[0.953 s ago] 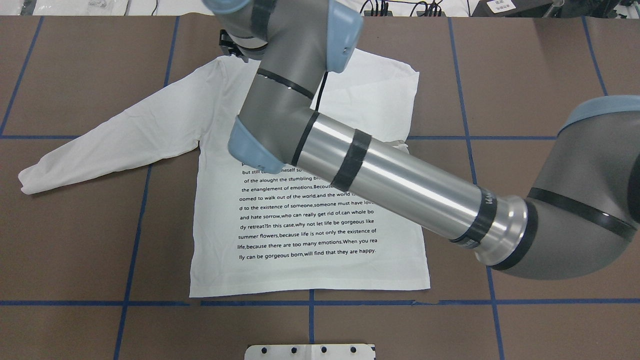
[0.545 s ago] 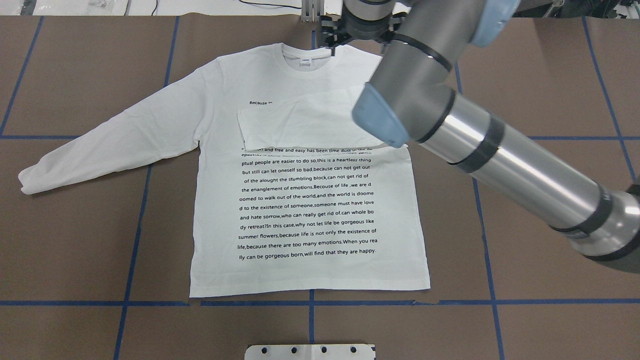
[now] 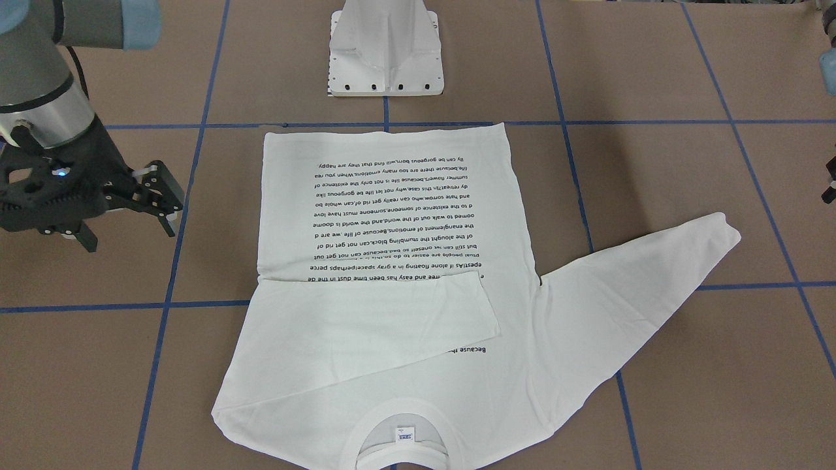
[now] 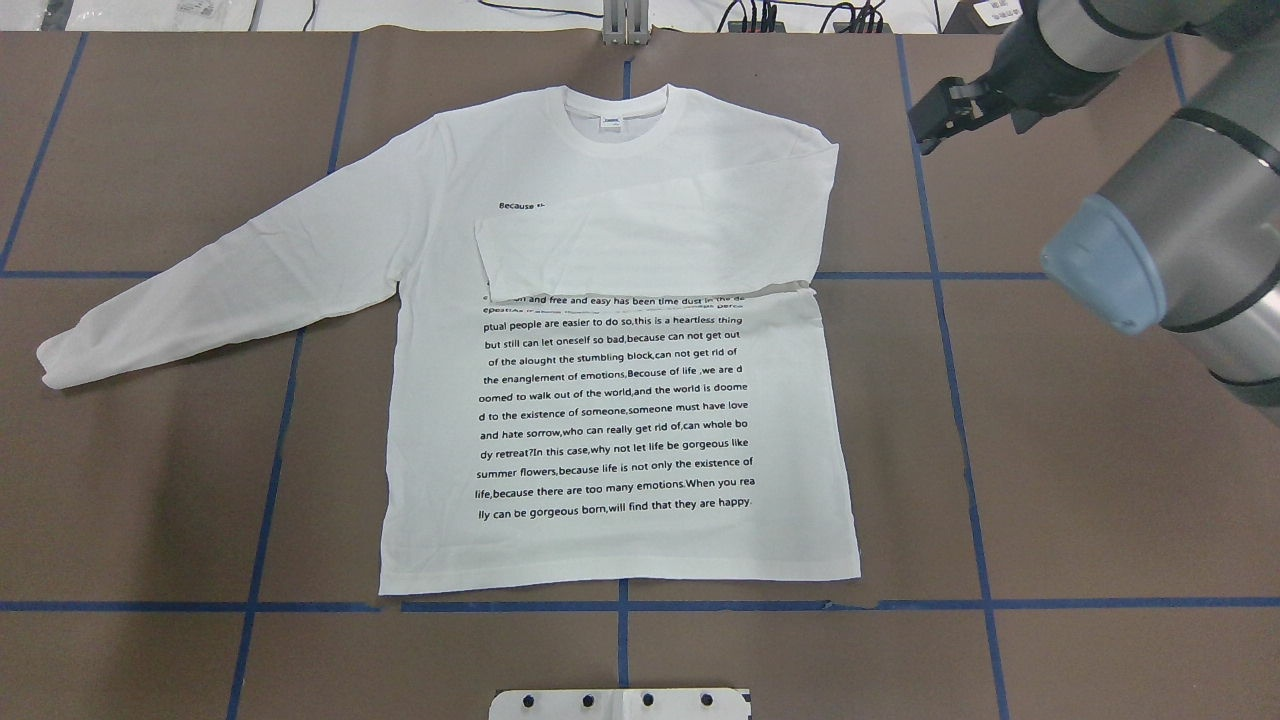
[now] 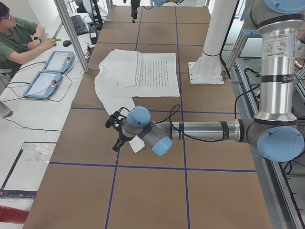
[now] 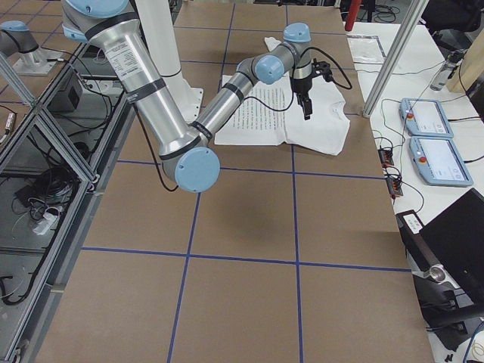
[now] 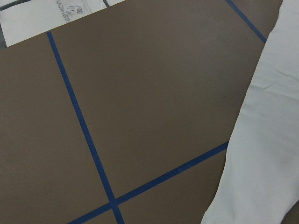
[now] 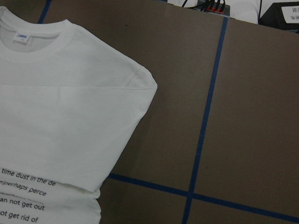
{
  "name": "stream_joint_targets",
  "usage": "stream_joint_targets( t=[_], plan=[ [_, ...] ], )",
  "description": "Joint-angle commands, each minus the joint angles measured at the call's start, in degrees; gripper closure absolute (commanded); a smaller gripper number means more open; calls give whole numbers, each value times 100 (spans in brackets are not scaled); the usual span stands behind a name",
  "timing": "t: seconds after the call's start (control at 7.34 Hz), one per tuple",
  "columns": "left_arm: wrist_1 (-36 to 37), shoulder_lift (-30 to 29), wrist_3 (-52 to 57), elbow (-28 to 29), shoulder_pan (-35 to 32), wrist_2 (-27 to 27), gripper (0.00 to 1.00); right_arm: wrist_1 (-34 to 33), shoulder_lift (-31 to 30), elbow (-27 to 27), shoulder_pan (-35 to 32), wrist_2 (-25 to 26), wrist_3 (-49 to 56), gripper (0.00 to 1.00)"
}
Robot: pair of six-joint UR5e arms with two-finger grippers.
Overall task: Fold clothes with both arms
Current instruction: 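Release the sleeve and withdraw the right gripper from the shirt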
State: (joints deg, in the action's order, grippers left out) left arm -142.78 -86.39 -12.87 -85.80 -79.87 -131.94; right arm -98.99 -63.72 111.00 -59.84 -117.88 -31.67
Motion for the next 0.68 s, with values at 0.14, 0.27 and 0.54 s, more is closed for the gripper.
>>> stream_joint_targets(
  t=[0.14,0.27,0.54],
  plan=[
    [-901,8,-972,554,945,792,0,38,-904,405,-476,-341,803,0],
    [-997,17,-1059,634,1034,775,4,29,-914,397,-476,-332,794,0],
    [-1644,34,-1567,1063,1349,784,27,38,-949,397,-476,-315,811,0]
  ],
)
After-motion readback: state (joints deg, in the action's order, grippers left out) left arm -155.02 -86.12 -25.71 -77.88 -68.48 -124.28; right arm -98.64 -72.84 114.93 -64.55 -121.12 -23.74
